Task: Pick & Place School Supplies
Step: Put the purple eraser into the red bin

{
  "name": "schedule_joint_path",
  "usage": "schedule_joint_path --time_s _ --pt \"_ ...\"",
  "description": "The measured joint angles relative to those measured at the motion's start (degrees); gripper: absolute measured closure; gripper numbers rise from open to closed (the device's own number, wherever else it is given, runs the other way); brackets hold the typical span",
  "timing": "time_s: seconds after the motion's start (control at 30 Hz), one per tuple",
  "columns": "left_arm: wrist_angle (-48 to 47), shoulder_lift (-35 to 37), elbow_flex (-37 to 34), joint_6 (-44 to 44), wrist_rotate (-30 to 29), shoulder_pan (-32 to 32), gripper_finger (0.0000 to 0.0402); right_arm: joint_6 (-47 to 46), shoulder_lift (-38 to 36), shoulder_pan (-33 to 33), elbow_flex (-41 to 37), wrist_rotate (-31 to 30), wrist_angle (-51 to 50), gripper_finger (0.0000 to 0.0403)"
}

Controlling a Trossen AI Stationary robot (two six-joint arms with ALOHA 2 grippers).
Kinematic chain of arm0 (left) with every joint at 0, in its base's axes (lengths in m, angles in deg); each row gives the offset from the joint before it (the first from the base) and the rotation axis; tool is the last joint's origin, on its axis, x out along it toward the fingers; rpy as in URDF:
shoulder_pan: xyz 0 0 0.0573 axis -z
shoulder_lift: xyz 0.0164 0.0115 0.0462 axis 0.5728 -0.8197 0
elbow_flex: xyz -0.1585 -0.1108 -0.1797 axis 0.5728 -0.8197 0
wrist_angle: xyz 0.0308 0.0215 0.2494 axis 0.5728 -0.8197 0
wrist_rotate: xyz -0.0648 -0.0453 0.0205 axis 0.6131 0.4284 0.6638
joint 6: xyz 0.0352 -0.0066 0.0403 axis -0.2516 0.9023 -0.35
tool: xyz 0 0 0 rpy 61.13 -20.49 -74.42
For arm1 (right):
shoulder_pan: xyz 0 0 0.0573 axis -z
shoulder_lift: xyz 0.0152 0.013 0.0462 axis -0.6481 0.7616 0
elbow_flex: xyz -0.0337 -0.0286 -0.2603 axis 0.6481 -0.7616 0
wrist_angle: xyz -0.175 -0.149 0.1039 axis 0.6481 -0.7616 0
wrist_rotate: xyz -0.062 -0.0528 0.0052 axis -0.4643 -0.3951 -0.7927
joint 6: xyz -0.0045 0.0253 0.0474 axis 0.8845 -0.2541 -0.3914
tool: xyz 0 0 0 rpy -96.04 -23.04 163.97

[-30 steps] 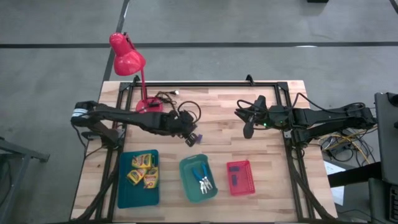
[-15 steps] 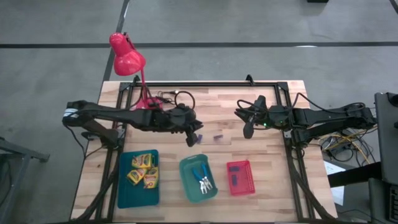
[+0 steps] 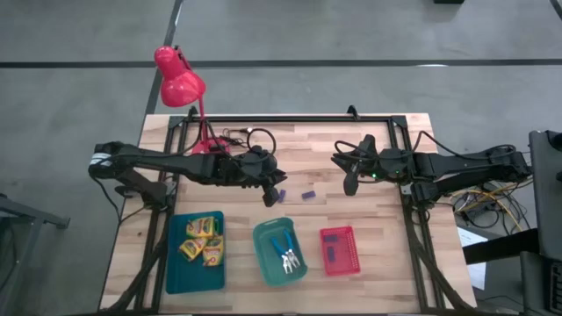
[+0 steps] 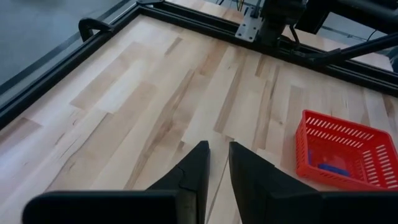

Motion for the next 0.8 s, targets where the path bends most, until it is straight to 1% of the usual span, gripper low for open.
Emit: schedule_joint_path --time_s 0.1,0.2,0.27,0.37,0.5,0.6,0.67,0.8 --pt "0.2 0.0 0.0 -1.4 0.0 0.0 0.0335 0.0 0.0 0.0 0.0 0.0 0.0 0.0344" --pt "2.6 0.0 -0.3 -3.6 0.0 0.0 0.0335 0.0 0.0 0.0 0.0 0.0 0.0 0.0344" --pt "6.1 0.0 -1.6 -6.5 0.0 0.0 0.0335 0.0 0.0 0.0 0.0 0.0 0.0 0.0344" --pt "15.8 -0.1 -5.6 -8.4 0.6 0.0 0.0335 0.0 0.0 0.0 0.0 0.0 0.0 0.0344" --pt "32.0 -0.1 -12.1 -6.8 2.2 0.0 0.0335 0.0 0.0 0.0 0.0 0.0 0.0 0.0344" --pt "39.2 -0.1 -15.9 -5.8 3.5 0.0 0.0335 0.0 0.0 0.0 0.0 0.0 0.0 0.0344" --pt "40.9 -0.1 -16.9 -3.5 3.5 -0.1 0.0335 0.0 0.0 0.0 0.0 0.0 0.0 0.0344" --pt "40.3 -0.1 -18.2 0.7 3.5 -0.3 0.0335 0.0 0.0 0.0 0.0 0.0 0.0 0.0344"
